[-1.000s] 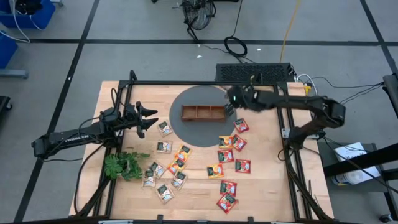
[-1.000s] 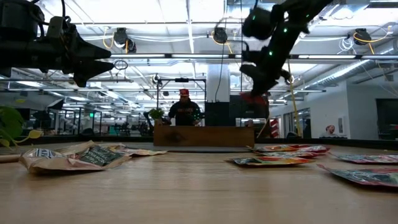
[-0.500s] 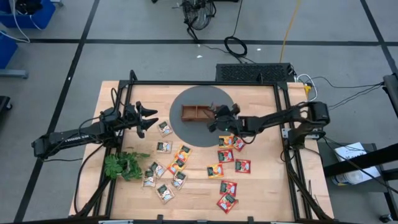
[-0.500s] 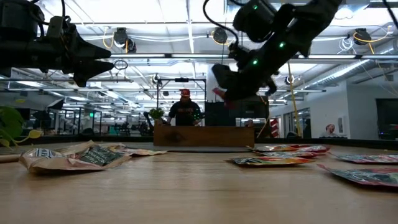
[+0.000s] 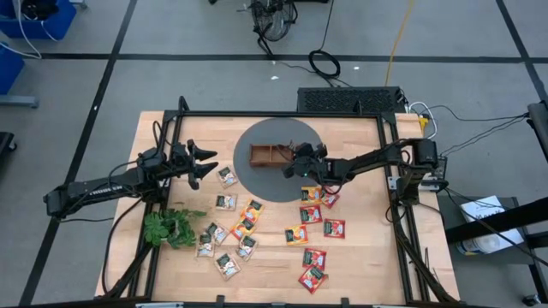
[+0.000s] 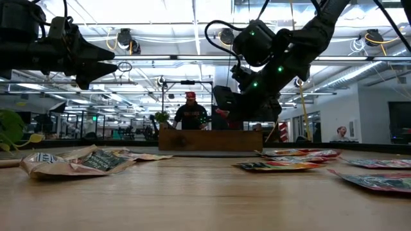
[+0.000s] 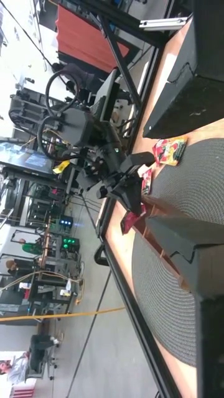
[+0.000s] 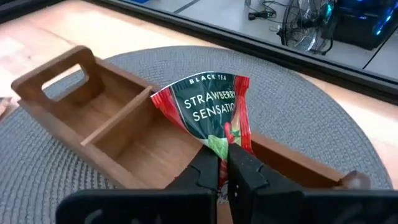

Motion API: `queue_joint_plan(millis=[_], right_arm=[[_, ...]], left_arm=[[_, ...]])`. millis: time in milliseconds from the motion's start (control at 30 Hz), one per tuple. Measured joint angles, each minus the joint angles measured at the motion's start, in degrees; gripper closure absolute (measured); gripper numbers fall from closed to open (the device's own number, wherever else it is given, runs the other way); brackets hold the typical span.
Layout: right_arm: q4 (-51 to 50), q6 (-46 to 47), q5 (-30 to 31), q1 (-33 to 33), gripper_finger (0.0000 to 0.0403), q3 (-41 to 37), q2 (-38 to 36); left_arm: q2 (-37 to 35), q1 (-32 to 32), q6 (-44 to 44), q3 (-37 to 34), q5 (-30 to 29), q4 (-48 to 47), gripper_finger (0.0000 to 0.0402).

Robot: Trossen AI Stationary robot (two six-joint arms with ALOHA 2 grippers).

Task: Pick & Place Tea
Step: Put the red tea bag into the right section of the wooden organizer

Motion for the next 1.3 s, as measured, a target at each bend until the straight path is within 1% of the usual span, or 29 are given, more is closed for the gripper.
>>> queue_joint_plan(millis=[233, 600, 800, 967, 1067, 1300], right_arm=[[0.2, -1.2, 0.1, -0.3, 0.0364, 0.0, 0.0], [-0.1, -1.7, 1.8, -1.0, 0.0270, 0.0, 0.0], [-0.1, -1.9, 1.8, -1.5, 0.0233, 0.0, 0.0], [0.3, -4.0, 2.0, -1.5, 0.0216, 0.0, 0.0], [2.6, -6.4, 1.9, -1.5, 0.0213, 0.0, 0.0], [8.8, -17.0, 1.7, -1.4, 0.0214, 0.0, -0.4]], left_arm=[[0.0, 0.0, 0.0, 0.0, 0.0, 0.0, 0.0188], [0.0, 0.0, 0.0, 0.0, 0.0, 0.0, 0.0188], [0.0, 0.0, 0.0, 0.0, 0.0, 0.0, 0.0188], [0.0, 0.0, 0.0, 0.0, 0.0, 0.0, 0.0188], [0.0, 0.0, 0.0, 0.0, 0.0, 0.0, 0.0188], [0.0, 0.0, 0.0, 0.0, 0.0, 0.0, 0.0188]])
